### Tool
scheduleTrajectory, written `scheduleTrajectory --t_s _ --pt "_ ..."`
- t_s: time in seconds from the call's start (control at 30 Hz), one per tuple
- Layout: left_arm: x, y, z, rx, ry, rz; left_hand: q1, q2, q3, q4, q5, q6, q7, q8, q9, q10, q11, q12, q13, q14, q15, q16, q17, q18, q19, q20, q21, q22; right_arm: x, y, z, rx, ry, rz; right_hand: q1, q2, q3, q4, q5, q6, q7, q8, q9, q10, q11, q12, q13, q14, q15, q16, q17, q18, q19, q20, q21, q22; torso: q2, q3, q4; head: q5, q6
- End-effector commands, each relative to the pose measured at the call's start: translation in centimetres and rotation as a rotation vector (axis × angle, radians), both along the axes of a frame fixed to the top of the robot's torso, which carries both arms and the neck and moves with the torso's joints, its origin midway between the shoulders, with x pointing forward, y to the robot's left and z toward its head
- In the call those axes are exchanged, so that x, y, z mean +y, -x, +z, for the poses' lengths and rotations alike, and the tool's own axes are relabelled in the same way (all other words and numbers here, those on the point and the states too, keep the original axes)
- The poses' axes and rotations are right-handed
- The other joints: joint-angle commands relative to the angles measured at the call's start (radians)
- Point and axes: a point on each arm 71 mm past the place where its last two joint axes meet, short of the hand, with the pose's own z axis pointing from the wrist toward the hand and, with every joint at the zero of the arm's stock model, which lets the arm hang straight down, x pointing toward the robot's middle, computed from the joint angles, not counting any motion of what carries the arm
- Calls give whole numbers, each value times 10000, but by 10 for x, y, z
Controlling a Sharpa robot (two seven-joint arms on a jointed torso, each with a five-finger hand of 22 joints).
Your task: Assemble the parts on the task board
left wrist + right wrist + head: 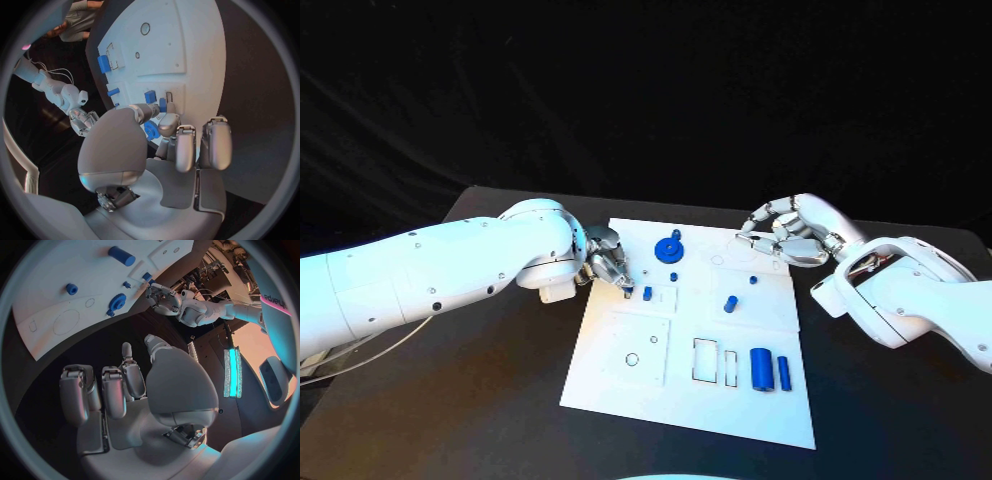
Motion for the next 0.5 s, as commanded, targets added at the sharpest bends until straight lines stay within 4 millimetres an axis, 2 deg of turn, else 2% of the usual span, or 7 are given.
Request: scheduleTrajectory --t_s 0.03,0.5 --pt "-3 1 -1 -104 -327 -329 -10 105 1314 -1236 70 81 -58 49 258 51 -10 29 -16 941 -65 57 2330 44 73 20 63 682 1 1 -1 -13 3 109 -77 31 -16 -10 54 -85 1 39 14 -13 -38 -30 583 836 -58 -33 1831 200 406 -74 -69 2007 2 5 7 -17 -13" --pt "-5 1 -5 -286 -782 -499 -36 71 1373 -1285 71 106 -68 72 269 75 -20 46 6 955 -73 83 2370 38 92 13 75 706 1 1 -1 -4 0 111 -77 31 -16 -10 54 -85 1 39 14 -13 -38 -30 583 836 -58 -33 1831 200 406 -74 -69 2007 6 9 2 -11 -28"
